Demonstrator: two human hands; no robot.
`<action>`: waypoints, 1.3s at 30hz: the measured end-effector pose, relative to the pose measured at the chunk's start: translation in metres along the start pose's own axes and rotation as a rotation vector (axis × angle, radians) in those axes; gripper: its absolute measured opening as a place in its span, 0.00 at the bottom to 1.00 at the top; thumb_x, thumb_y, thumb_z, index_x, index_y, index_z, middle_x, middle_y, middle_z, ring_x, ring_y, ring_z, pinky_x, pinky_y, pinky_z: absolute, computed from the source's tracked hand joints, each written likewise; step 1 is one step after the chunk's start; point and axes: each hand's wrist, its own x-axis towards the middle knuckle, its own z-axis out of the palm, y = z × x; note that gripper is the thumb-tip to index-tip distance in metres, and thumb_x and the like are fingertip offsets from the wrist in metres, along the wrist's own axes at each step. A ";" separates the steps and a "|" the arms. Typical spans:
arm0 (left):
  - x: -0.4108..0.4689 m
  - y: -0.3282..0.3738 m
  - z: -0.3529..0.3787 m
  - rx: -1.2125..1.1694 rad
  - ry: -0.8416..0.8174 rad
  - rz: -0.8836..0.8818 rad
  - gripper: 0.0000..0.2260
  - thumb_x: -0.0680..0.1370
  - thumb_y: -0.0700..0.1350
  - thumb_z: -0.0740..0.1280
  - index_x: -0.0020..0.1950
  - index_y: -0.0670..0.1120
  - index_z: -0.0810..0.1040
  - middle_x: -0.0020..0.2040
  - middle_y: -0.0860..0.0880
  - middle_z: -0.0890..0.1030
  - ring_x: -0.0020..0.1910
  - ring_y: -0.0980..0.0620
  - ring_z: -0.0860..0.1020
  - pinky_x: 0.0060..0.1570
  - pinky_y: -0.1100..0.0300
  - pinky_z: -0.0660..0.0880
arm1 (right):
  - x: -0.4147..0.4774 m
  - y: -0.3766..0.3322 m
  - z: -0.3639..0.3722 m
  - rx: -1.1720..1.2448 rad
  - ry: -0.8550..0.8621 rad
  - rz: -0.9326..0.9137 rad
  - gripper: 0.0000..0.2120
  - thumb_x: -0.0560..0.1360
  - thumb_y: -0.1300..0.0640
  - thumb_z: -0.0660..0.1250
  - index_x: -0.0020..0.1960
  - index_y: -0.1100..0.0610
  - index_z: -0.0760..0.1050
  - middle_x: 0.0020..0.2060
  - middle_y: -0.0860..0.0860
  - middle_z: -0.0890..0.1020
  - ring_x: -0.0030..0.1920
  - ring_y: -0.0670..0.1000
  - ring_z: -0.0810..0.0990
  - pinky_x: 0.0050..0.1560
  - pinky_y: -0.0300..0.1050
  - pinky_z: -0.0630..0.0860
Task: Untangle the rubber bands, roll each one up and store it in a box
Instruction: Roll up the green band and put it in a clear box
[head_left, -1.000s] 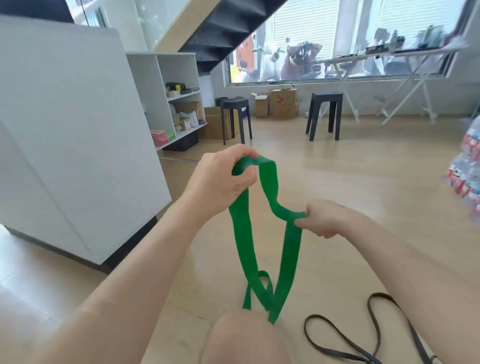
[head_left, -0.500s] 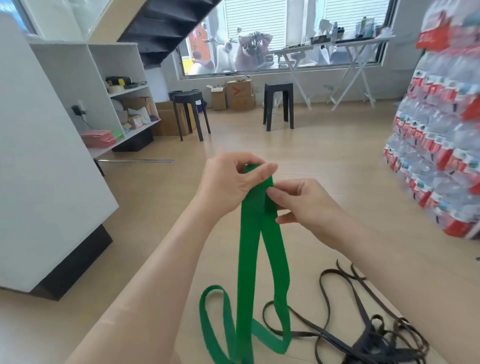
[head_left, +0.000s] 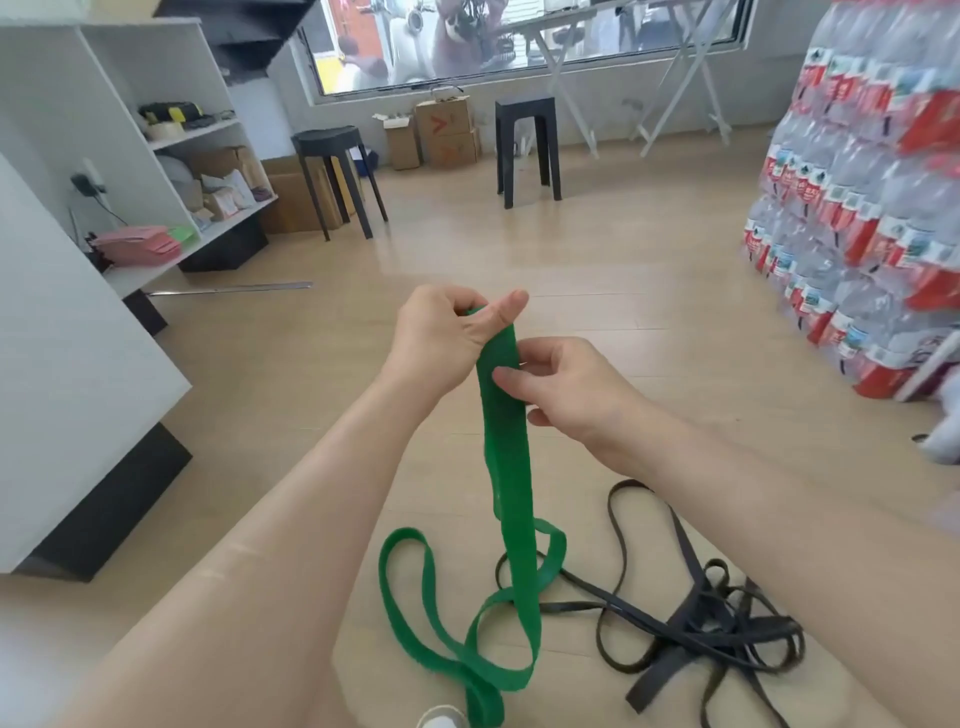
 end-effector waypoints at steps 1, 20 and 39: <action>0.001 0.000 -0.003 -0.027 -0.048 -0.014 0.22 0.72 0.58 0.71 0.37 0.38 0.80 0.29 0.46 0.71 0.27 0.52 0.66 0.29 0.60 0.67 | 0.000 0.001 0.000 0.007 0.020 -0.004 0.05 0.79 0.58 0.65 0.49 0.52 0.79 0.43 0.52 0.84 0.42 0.48 0.79 0.40 0.38 0.72; 0.000 -0.051 -0.026 0.139 -0.118 0.043 0.06 0.74 0.48 0.71 0.42 0.47 0.85 0.25 0.54 0.75 0.24 0.57 0.68 0.28 0.65 0.68 | 0.018 0.016 0.030 0.157 -0.050 0.122 0.08 0.79 0.55 0.65 0.57 0.57 0.76 0.39 0.54 0.82 0.26 0.49 0.75 0.23 0.37 0.69; -0.008 -0.061 -0.019 0.239 0.048 0.278 0.07 0.70 0.36 0.72 0.36 0.46 0.77 0.28 0.56 0.72 0.28 0.61 0.69 0.31 0.70 0.64 | 0.026 0.011 0.026 0.392 -0.140 0.204 0.05 0.79 0.61 0.61 0.48 0.58 0.76 0.30 0.53 0.80 0.25 0.49 0.74 0.22 0.36 0.68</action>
